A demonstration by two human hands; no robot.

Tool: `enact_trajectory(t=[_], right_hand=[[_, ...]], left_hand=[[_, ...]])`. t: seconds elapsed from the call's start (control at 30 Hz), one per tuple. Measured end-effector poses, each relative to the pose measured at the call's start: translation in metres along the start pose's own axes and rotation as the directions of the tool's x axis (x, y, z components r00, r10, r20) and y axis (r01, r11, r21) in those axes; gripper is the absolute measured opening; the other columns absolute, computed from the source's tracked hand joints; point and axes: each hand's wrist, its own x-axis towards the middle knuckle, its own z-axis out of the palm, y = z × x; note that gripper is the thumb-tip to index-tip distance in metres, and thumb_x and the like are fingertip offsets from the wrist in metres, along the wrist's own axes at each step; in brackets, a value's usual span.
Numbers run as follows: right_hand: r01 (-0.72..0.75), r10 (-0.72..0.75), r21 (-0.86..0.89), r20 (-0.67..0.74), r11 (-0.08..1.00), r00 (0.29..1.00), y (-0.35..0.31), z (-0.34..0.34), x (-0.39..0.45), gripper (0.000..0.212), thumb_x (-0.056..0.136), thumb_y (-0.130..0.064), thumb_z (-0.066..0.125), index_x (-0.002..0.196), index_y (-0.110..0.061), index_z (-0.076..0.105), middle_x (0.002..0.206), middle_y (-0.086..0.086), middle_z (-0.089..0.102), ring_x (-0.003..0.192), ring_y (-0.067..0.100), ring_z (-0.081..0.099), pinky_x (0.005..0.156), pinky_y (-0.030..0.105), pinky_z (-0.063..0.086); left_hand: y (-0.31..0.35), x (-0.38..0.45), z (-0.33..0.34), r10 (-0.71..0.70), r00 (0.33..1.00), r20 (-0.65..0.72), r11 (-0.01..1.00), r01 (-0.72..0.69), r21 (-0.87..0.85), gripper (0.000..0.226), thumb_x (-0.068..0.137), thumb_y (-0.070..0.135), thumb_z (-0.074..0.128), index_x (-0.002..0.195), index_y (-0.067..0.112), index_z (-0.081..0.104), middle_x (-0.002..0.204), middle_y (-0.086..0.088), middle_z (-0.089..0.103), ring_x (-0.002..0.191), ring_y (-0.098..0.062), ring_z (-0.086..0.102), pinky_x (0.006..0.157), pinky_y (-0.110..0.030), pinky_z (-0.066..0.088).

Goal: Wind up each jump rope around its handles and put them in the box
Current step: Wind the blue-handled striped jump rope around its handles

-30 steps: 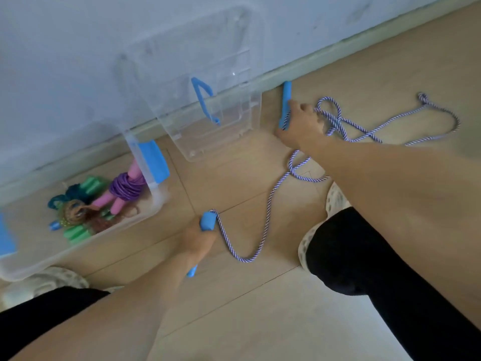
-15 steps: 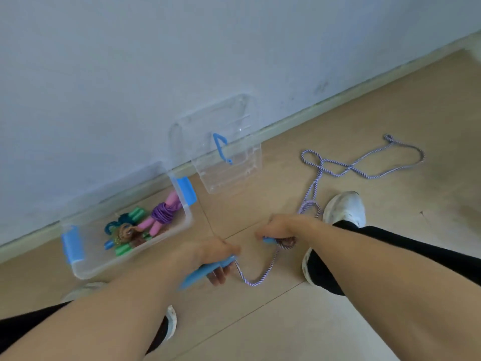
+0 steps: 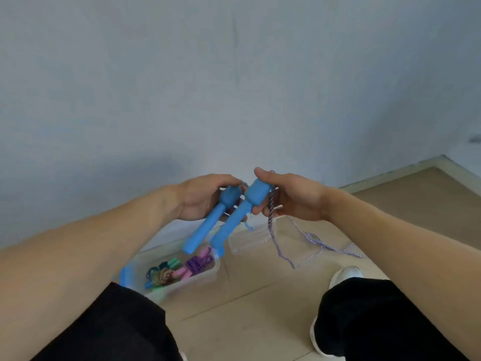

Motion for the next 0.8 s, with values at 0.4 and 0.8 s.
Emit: enact_trajectory(t=[0.4,0.8], right_hand=[[0.145,-0.224,-0.277,-0.28,0.95,0.934,-0.024,0.021,0.03,0.047,0.088,-0.053,0.063,0.098,-0.007,0.061,0.064,0.006,0.068,0.053,0.015,0.058,0.056,0.025,0.048],[-0.087,-0.038,-0.684,-0.166,0.724,0.985,0.0,-0.018,0.069,0.028,0.089,-0.035,0.069,0.087,-0.008,0.063,0.072,0.004,0.054,0.065,0.02,0.052,0.066,0.03,0.043]], left_hand=[[-0.008,-0.004,0.006,0.151,0.972,-0.181,0.966,-0.106,0.234,0.046,0.076,0.007,0.08,0.113,0.001,0.053,0.074,-0.012,0.056,0.05,-0.02,0.053,0.051,-0.031,0.051],[-0.007,-0.007,-0.016,0.409,0.823,-0.393,0.896,-0.28,0.345,0.044,0.059,0.003,0.065,0.102,0.012,0.061,0.075,-0.004,0.054,0.052,-0.019,0.05,0.048,-0.031,0.049]])
